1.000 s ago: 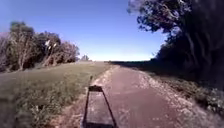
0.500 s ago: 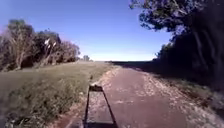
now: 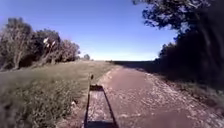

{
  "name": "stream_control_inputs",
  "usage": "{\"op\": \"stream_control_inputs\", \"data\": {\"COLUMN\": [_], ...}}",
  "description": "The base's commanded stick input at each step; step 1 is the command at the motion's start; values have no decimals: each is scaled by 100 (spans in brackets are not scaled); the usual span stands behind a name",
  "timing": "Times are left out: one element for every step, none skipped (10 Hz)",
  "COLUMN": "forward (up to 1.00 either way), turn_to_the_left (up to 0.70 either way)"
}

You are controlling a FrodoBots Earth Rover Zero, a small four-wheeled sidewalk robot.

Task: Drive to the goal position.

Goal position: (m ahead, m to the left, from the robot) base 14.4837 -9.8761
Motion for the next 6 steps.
{"op": "stream_control_inputs", "data": {"forward": [85, 85, 85, 85, 85, 85], "turn_to_the_left": [-11, -9, -8, -9, -24, -27]}}
